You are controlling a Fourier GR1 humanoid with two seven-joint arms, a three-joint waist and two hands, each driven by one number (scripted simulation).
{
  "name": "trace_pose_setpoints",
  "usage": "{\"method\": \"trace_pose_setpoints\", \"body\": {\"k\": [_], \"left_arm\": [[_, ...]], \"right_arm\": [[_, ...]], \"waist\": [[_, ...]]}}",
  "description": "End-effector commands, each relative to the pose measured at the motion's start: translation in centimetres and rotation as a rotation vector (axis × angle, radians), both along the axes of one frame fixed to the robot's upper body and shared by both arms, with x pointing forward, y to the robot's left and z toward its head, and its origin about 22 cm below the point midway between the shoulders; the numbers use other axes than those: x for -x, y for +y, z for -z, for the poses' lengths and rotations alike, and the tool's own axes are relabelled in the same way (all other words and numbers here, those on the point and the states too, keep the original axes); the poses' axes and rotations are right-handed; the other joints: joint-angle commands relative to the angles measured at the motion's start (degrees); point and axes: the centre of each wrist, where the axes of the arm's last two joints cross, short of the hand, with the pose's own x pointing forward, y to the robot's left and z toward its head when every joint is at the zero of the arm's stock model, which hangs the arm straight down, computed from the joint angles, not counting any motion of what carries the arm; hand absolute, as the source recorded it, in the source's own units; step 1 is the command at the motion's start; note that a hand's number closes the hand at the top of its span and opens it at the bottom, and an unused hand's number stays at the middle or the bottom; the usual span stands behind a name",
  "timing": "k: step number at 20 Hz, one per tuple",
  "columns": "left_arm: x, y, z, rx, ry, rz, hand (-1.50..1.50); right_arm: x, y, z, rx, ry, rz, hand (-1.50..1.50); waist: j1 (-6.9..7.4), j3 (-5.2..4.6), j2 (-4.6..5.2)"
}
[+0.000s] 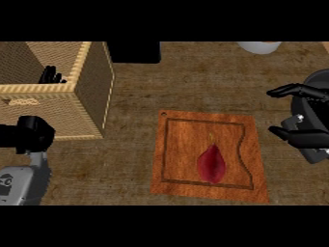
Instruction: Pick the pear from the cutting board and place it in the pot
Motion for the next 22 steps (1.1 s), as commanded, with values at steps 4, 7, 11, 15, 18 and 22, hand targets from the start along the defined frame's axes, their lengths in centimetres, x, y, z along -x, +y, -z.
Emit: {"method": "trace_pose_setpoints", "body": {"k": [4,7,11,15,18,22], "left_arm": [[-0.7,0.3,-2.2,0.034,-0.013,0.010,0.00],[-0.8,-0.5,-2.8,0.036,-0.008,0.014,0.00],[-0.9,0.5,-3.1,0.019,-0.008,-0.011,0.00],[0.1,1.5,-2.7,0.016,0.007,-0.006,0.00],[-0.3,-1.6,-2.2,0.033,0.002,-0.012,0.00],[0.6,-0.1,-3.8,0.016,-0.006,0.012,0.00]], "right_arm": [[0.0,-6.1,0.3,0.094,-0.173,-0.188,-1.50],[-1.8,-4.4,-0.8,0.231,-0.163,-0.195,-1.50],[0.5,-4.0,-2.0,0.439,-0.117,-0.246,-1.50],[0.4,0.0,-5.0,0.610,-0.096,-0.281,-1.50],[1.1,3.2,-4.5,0.617,-0.083,-0.279,-1.50],[1.5,5.3,-4.1,0.715,-0.015,-0.278,-1.50]], "waist": [[-0.15,0.10,-0.16],[-0.20,0.02,-0.23],[-1.23,-0.03,-0.48],[-1.10,-0.11,-0.75],[-1.21,-0.05,-0.58],[-0.76,-0.03,-0.56]]}}
